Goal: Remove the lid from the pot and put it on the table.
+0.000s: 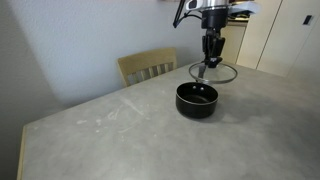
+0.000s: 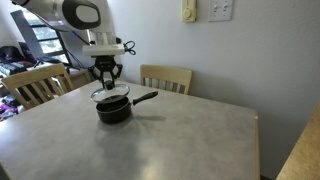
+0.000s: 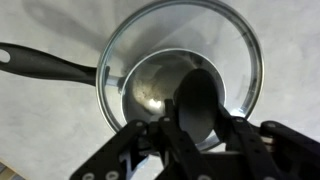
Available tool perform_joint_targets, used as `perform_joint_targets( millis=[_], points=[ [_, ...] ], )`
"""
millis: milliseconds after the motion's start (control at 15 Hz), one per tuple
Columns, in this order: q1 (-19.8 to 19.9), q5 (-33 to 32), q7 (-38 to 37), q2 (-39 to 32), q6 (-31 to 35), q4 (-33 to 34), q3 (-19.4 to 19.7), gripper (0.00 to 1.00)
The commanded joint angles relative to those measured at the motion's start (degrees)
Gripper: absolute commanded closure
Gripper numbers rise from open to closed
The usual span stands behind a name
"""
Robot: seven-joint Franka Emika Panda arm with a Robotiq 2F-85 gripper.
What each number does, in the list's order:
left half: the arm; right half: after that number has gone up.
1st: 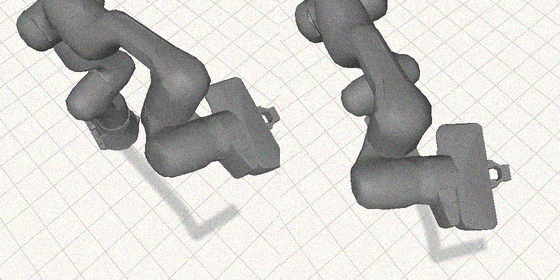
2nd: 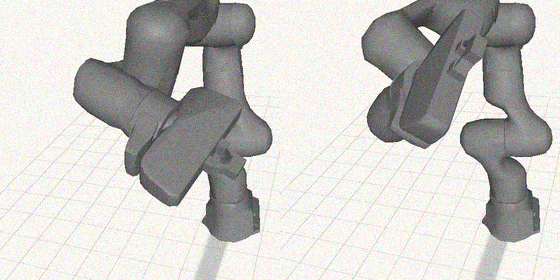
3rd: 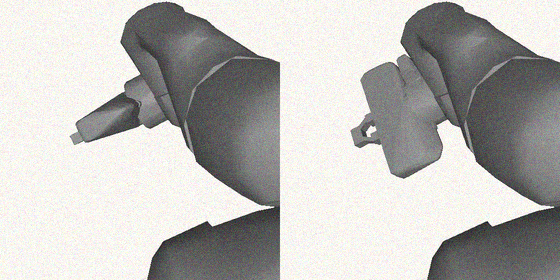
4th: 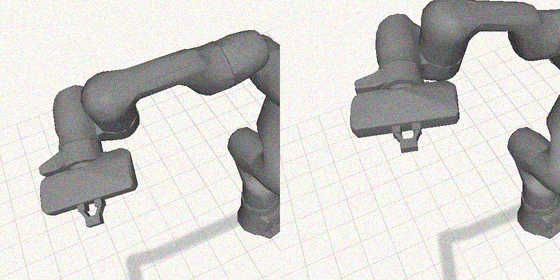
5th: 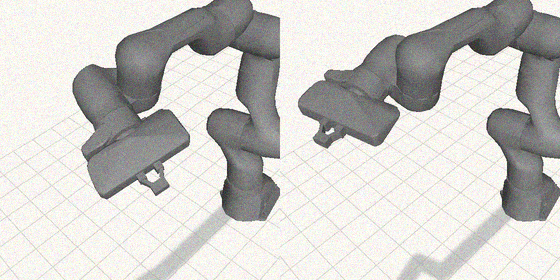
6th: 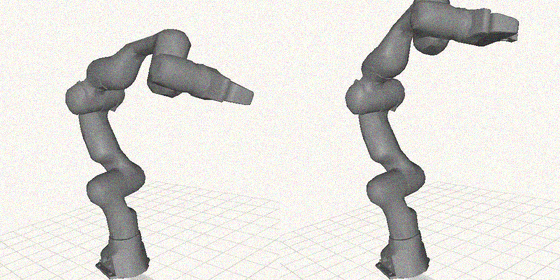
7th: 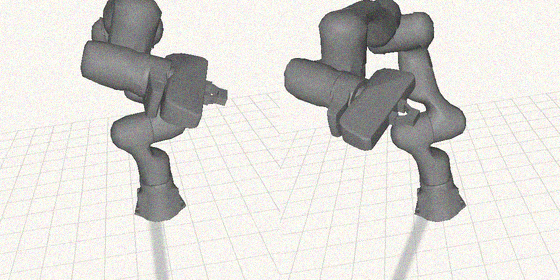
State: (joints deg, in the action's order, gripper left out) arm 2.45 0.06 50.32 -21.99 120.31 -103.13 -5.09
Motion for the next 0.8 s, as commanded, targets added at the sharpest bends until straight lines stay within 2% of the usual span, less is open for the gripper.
perform_joint_targets(
  millis=[0, 333, 733],
  points=[
    [2.5, -0.8, 4.7, 4.1, -0.5, -3.4, 1.1, 0.86],
    [5.4, -3.3, 15.1, 5.0, -2.0, -4.3, 4.1, 0.86],
    [9.0, -6.8, 30.2, 3.9, 1.6, -4.8, 7.3, 0.86]
  ],
)
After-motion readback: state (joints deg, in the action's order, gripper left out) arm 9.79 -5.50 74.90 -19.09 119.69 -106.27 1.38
